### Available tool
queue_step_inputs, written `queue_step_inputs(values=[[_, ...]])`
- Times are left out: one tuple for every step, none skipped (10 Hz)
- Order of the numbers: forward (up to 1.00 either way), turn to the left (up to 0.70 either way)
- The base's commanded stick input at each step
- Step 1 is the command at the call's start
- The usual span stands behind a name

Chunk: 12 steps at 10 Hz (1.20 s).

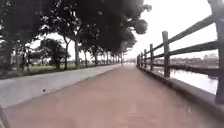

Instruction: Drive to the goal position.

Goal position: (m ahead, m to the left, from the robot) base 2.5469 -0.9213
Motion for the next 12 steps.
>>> queue_step_inputs(values=[[1.0,0.0],[1.0,0.0],[1.0,0.0],[1.0,0.0],[1.0,0.0],[1.0,-0.19],[1.0,-0.39],[1.0,-0.4],[1.0,-0.22],[1.0,-0.04],[1.0,0.0],[1.0,0.0]])
